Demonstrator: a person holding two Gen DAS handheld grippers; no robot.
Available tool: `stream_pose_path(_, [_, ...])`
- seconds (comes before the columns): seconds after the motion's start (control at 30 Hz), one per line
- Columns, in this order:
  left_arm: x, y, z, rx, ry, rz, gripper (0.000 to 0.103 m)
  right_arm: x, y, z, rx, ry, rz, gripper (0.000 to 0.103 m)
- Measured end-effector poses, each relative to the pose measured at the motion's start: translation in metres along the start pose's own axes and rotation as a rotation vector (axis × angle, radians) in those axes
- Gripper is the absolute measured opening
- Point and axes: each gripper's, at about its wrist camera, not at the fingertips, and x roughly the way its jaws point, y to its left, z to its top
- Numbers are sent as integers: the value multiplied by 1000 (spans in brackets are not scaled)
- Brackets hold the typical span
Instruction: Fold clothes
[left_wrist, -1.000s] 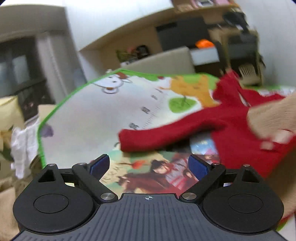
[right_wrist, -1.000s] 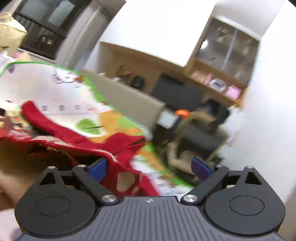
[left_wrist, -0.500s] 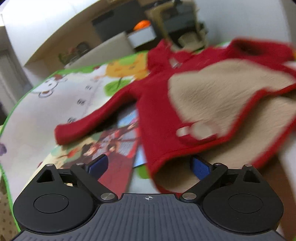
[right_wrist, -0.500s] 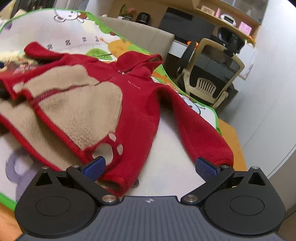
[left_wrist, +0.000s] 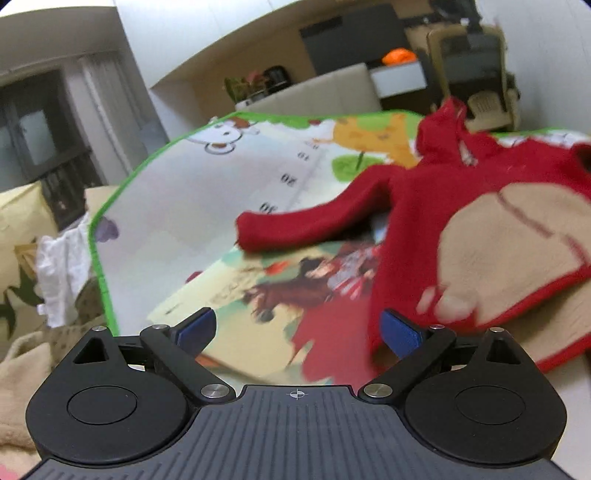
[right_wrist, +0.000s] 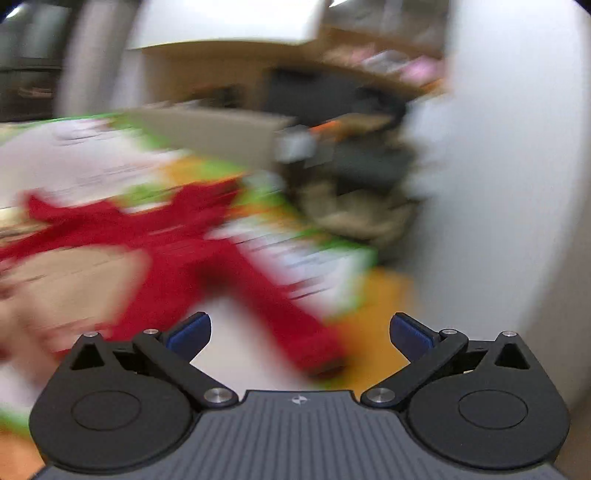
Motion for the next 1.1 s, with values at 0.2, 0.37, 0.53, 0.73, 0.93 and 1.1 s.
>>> stream_pose_path(0.2, [16, 23, 5, -134, 36, -103, 98, 46, 100, -20, -155, 109, 239, 103])
stream_pose_path(0.37, [19, -13, 3, 7, 39, -208, 99, 60, 94, -9, -241, 84, 66, 103])
stream_pose_path(0.53, [37, -27, 26, 57, 26, -134, 100, 58, 63, 12, -285, -20, -163, 102])
stream_pose_path(0.73, [-22, -43, 41, 151, -118, -169, 101, 11, 31, 22, -280, -65, -189, 103])
stream_pose_path(0.93, [-41, -56, 0, 177, 3, -310, 100, -6, 21, -36, -243, 125, 112, 103])
stream_pose_path(1.1, [-23, -52, 38, -69, -12, -524, 100, -21, -12, -6, -86, 14, 327, 103])
